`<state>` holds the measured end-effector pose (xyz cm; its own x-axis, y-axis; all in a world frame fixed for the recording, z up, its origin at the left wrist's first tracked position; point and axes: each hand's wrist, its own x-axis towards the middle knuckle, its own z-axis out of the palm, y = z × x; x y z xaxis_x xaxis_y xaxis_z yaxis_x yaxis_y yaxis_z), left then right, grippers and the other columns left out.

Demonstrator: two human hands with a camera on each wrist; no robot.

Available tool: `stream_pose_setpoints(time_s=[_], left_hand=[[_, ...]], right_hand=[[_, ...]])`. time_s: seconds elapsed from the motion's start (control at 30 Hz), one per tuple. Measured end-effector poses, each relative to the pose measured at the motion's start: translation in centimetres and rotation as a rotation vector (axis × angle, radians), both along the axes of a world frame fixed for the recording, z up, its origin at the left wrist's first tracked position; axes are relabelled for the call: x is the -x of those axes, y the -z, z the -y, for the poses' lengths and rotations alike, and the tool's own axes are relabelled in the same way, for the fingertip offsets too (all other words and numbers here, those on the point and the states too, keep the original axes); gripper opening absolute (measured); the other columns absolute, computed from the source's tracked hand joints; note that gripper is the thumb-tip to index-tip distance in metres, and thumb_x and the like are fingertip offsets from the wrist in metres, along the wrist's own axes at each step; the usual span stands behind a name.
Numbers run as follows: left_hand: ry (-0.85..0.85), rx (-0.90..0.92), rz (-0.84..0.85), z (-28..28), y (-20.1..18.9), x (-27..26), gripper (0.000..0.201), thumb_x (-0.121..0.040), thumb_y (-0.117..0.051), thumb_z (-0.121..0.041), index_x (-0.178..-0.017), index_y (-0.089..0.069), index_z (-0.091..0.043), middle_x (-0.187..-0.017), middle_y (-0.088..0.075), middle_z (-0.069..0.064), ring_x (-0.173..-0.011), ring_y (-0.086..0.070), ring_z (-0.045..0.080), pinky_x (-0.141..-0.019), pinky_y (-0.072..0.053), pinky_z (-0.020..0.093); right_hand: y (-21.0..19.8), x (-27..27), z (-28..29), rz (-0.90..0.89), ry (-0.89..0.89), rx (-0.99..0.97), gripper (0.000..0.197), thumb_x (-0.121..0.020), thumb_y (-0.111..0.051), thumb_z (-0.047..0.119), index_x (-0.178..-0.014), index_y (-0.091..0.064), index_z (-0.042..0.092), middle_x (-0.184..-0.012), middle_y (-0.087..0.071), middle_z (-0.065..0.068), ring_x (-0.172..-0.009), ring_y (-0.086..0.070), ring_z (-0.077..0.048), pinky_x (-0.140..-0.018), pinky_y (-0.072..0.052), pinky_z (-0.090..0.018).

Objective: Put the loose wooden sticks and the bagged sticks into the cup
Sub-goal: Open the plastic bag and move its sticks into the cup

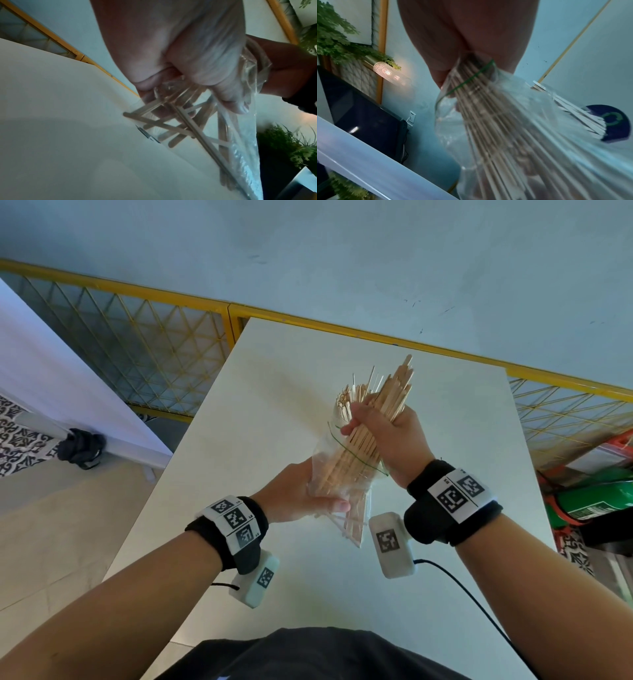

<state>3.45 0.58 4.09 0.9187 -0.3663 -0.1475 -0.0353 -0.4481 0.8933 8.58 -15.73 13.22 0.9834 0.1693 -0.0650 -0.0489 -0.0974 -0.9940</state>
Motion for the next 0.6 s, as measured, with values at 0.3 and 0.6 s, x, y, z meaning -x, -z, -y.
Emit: stream_pose_setpoints(time_s=[0.3, 0.6], left_hand=[[-0.042, 0.002, 0.022, -0.9, 0.2, -0.4, 0.064, -0.067, -0.082, -0.055, -0.118, -0.056, -0.029, -0.105, -0.075, 0.001, -0.096, -0.072, 0.022, -0.086, -0.055, 0.051], [-0.002, -0.009, 0.033, 0.0, -0.1, -1.1, 0.066, -0.069, -0.076, -0.064, -0.122, -0.053, -0.032, -0.110, -0.073, -0.004, -0.099, -0.071, 0.019, -0.088, -0.054, 0.050]], right_hand=[[-2.1, -2.2, 0.0, 0.158, -0.057, -0.020, 0.018, -0.087, -0.059, 0.020, -0.076, -0.051, 0.008, -0.053, -0.059, 0.004, -0.060, -0.060, -0.025, -0.073, -0.054, -0.048], [-1.7, -2.4, -0.9, 0.213, 0.106, -0.077, 0.014, -0.082, -0.059, 0.016, -0.079, -0.049, 0.006, -0.051, -0.049, 0.004, -0.043, -0.050, -0.017, -0.055, -0.049, -0.033]])
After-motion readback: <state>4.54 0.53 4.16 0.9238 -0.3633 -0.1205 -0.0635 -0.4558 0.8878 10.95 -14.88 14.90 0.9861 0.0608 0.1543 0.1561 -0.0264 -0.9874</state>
